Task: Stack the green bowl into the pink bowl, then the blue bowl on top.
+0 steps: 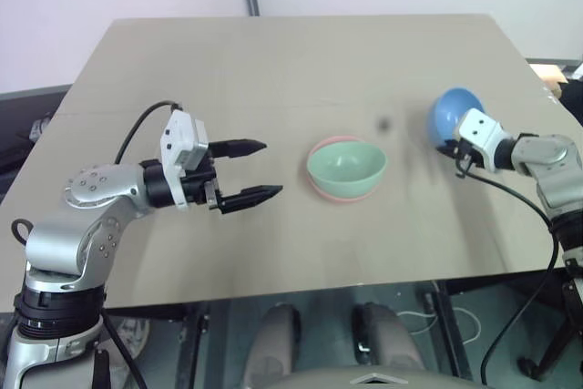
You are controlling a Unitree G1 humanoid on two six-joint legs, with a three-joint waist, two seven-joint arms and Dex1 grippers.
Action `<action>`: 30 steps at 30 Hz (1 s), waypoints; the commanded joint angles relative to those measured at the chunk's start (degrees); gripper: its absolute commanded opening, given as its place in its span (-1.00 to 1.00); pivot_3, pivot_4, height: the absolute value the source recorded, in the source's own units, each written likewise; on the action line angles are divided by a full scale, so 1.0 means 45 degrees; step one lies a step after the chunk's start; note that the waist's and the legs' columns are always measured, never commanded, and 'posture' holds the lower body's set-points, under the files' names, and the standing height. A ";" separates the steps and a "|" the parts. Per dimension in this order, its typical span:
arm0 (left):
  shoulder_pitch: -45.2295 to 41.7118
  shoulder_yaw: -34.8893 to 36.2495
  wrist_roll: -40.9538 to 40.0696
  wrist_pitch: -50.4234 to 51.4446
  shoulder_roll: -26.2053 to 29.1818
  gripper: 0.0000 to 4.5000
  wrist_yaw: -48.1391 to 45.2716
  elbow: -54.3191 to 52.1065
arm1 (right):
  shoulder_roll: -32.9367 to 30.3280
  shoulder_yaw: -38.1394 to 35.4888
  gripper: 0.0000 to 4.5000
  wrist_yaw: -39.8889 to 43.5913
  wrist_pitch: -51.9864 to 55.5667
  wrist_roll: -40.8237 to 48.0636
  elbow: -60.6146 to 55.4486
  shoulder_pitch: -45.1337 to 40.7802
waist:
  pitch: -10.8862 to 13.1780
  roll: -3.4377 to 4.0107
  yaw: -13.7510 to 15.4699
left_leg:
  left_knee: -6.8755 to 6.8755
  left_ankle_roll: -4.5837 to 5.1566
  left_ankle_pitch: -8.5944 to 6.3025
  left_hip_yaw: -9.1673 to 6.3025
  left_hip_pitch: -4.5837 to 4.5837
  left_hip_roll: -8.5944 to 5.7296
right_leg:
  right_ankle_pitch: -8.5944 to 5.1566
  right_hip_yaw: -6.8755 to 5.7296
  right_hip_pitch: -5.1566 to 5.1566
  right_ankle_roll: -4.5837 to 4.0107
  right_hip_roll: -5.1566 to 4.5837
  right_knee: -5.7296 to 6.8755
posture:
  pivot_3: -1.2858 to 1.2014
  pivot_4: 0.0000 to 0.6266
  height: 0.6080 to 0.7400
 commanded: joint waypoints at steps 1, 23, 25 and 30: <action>0.0224 0.0376 -0.0083 -0.0456 0.0046 1.00 0.0181 -0.0374 | -0.0658 -0.0984 -0.95 0.0716 0.0163 0.0878 -0.2927 0.0399 | 0.0025 0.0042 0.0024 | -0.0003 0.0000 0.0000 0.0001 -0.0003 0.0000 | 0.0000 0.0000 -0.0003 0.0000 0.0000 0.0000 | 0.03 -0.52 1.00; -0.0417 -0.0850 0.0871 -0.1934 -0.0147 1.00 -0.0328 0.1584 | -0.0392 0.0338 -0.12 0.0320 0.6707 0.4153 -1.2927 0.1892 | 0.0043 0.0063 0.0040 | 0.0005 -0.0002 0.0000 -0.0004 -0.0023 0.0003 | 0.0001 0.0003 -0.0028 -0.0009 0.0006 0.0014 | 0.03 -0.52 1.00; -0.0434 -0.0890 0.0945 -0.2016 -0.0185 1.00 -0.0319 0.1633 | -0.0497 0.0397 0.32 0.0406 0.6783 0.4111 -1.3192 0.1888 | 0.0043 0.0063 0.0043 | -0.0002 -0.0002 -0.0001 -0.0005 -0.0028 0.0003 | 0.0002 0.0000 -0.0028 -0.0005 0.0005 0.0004 | 0.03 -0.52 1.00; -0.0534 -0.0898 0.1359 -0.2574 -0.0518 1.00 0.0020 0.1788 | -0.0531 -0.0580 0.68 -0.0062 0.7727 0.4687 -1.4323 0.2030 | 0.0043 0.0063 0.0048 | -0.0003 -0.0002 -0.0001 -0.0006 -0.0027 0.0003 | 0.0001 -0.0001 -0.0028 -0.0005 0.0004 0.0001 | 0.03 -0.52 1.00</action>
